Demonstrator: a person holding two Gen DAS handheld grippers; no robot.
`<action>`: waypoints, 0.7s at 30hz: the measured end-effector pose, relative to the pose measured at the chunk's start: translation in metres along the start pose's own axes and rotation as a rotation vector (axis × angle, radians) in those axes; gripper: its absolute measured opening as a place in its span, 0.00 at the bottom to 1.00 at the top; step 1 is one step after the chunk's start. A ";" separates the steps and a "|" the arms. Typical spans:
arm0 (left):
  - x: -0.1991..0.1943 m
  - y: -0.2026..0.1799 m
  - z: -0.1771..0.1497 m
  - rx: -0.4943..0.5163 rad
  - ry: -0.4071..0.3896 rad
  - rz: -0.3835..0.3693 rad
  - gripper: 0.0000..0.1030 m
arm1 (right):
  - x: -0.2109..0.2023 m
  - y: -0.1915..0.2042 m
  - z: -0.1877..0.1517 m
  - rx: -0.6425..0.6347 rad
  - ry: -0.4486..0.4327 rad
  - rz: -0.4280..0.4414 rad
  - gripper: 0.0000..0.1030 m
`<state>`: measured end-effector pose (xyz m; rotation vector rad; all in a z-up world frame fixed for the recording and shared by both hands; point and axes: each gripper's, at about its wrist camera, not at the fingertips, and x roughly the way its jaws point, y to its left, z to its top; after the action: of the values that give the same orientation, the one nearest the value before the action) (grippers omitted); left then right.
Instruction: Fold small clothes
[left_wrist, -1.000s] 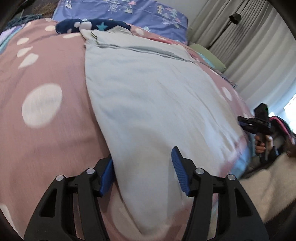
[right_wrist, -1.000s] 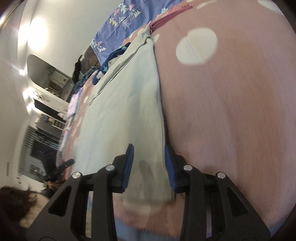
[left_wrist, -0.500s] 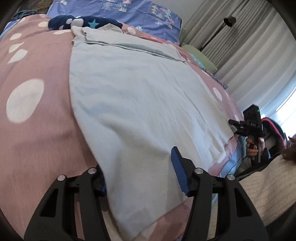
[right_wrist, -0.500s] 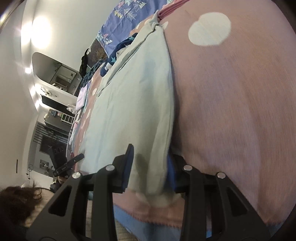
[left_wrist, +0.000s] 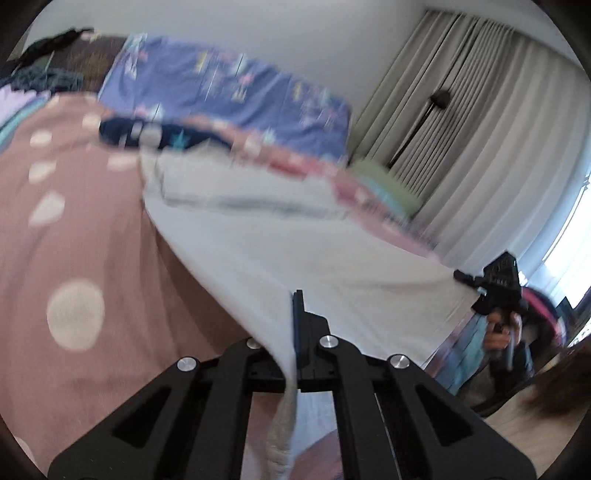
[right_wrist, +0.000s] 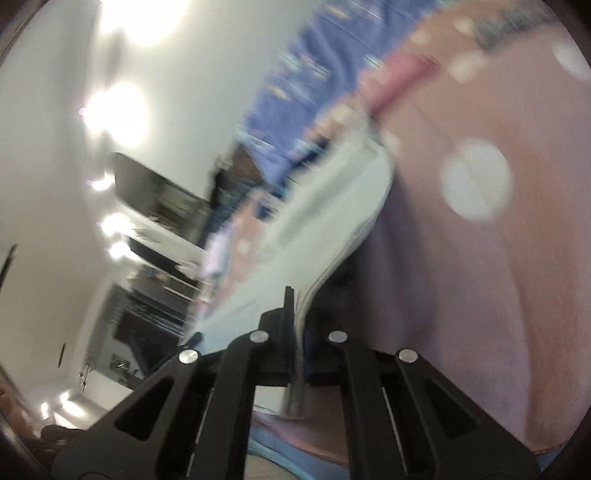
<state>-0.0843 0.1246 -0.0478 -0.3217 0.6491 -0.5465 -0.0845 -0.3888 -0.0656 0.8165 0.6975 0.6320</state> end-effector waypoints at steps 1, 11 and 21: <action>-0.010 -0.007 0.005 0.011 -0.030 0.000 0.01 | -0.008 0.016 -0.001 -0.045 -0.022 0.010 0.04; -0.102 -0.058 -0.004 0.089 -0.167 0.048 0.02 | -0.111 0.076 -0.023 -0.227 -0.231 -0.028 0.04; -0.005 -0.016 0.018 0.062 -0.024 0.146 0.02 | -0.016 0.022 0.017 -0.103 -0.144 -0.156 0.04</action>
<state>-0.0825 0.1165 -0.0245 -0.2203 0.6260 -0.4221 -0.0863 -0.3961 -0.0345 0.6972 0.5866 0.4599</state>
